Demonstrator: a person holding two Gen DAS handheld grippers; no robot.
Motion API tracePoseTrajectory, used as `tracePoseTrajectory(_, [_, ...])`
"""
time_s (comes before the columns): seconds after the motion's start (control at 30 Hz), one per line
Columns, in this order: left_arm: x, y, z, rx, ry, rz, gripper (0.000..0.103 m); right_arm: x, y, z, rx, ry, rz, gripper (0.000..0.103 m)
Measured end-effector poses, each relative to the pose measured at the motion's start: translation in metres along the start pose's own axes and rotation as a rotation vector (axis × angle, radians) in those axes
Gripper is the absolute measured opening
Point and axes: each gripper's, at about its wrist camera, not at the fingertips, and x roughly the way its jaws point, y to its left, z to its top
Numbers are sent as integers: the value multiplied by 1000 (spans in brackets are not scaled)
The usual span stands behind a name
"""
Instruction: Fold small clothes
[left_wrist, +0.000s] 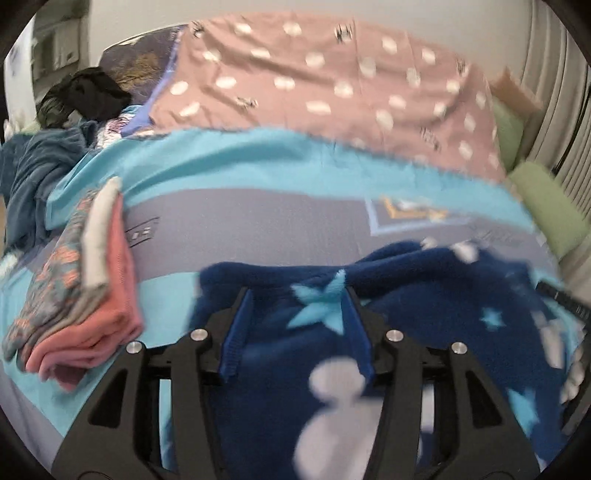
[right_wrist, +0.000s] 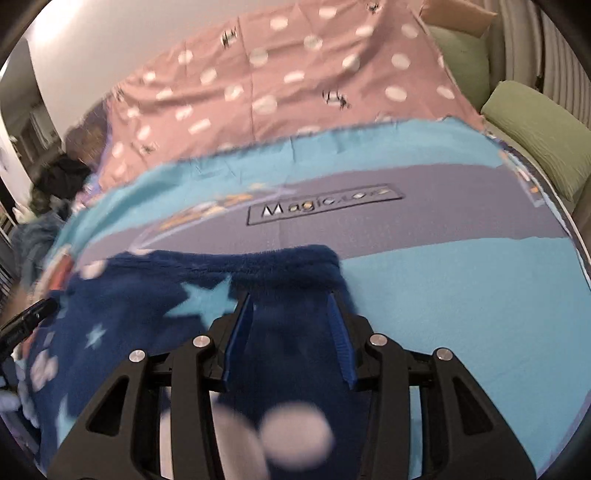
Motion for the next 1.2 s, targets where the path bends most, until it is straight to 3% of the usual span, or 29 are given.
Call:
tracePoseTrajectory(0.1, [-45,22,-12,-26,-48,-14,61,-52,-18,-23,-8,-39,17,44])
tracePoseTrajectory(0.23, [-106,52,-61,-62,-55,-58,66,-113,-50,-77,68,-76,-5,49])
tracePoseTrajectory(0.37, [-140,70,-110,-113,-31,-83,69,-138,-78,-137,209,11,8,50])
tracePoseTrajectory(0.47, [-153,81,-140,-170,7,-108,69,-148,-83,-164,257,53,29,50])
tracePoseTrajectory(0.63, [-167,78,-180,-187,62,-161,69,-155,-75,-179,285,84,128,56])
tracePoseTrajectory(0.83, [-162,79,-217,-341,114,-294,69,-136,-56,-192,360,185,299,63])
tracePoseTrajectory(0.93, [-150,68,-222,-378,125,-396,75,-128,-51,-188,392,163,315,70])
tracePoseTrajectory(0.97, [-144,67,-221,-396,119,-406,80,-123,-52,-183,421,145,328,74])
tracePoseTrajectory(1.07, [-123,74,-210,-501,89,-427,81,-108,-60,-174,513,130,358,85])
tracePoseTrajectory(1.13, [-108,84,-202,-601,74,-462,78,-98,-64,-165,555,97,348,85])
tracePoseTrajectory(1.17, [-102,89,-199,-645,59,-470,71,-95,-63,-160,561,83,321,81])
tracePoseTrajectory(1.2, [-98,92,-197,-666,56,-461,44,-95,-63,-158,557,77,284,54])
